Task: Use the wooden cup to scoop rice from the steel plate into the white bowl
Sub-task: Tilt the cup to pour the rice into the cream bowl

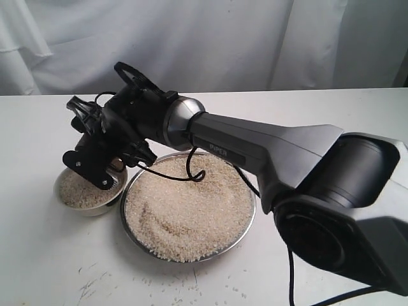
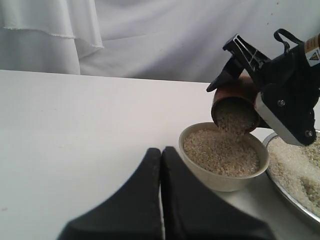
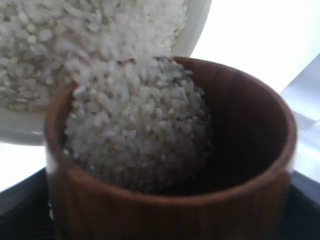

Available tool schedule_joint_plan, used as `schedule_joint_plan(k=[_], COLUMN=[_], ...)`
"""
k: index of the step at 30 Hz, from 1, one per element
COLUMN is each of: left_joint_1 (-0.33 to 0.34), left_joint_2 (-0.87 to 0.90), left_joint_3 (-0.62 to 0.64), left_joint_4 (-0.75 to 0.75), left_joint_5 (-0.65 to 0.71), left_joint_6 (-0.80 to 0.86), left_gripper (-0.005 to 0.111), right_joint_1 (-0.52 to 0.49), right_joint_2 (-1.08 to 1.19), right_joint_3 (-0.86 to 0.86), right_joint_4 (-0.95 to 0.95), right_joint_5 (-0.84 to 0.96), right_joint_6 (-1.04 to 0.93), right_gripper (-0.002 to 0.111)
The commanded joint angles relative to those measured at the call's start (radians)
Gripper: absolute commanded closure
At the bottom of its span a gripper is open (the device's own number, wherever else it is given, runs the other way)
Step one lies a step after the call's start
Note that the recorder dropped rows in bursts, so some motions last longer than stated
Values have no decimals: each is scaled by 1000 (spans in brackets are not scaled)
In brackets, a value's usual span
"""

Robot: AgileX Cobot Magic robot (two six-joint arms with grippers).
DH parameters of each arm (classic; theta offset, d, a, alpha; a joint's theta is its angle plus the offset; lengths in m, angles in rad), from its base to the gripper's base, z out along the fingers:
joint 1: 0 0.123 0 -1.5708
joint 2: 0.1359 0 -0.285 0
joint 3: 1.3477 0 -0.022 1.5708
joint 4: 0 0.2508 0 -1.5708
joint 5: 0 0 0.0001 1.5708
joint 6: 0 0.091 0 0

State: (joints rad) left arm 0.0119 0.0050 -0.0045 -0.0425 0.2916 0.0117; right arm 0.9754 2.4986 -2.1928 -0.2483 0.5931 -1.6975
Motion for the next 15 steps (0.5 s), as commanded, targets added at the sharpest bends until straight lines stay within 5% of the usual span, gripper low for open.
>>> schedule_joint_plan(k=[1,15], left_joint_1=[-2,-2], left_joint_2=[-5,-5], left_joint_3=[5,5], left_joint_4=[-1,-1], left_joint_5=[-6,-6], left_joint_6=[-3,-3], left_gripper=[107,107], right_joint_1=[18,73], right_joint_2=[-8,-8], right_joint_3=[-5,-5], right_joint_4=[-96,-282], right_joint_5=[-26,-33], right_joint_6=[39,119], right_gripper=[108,108])
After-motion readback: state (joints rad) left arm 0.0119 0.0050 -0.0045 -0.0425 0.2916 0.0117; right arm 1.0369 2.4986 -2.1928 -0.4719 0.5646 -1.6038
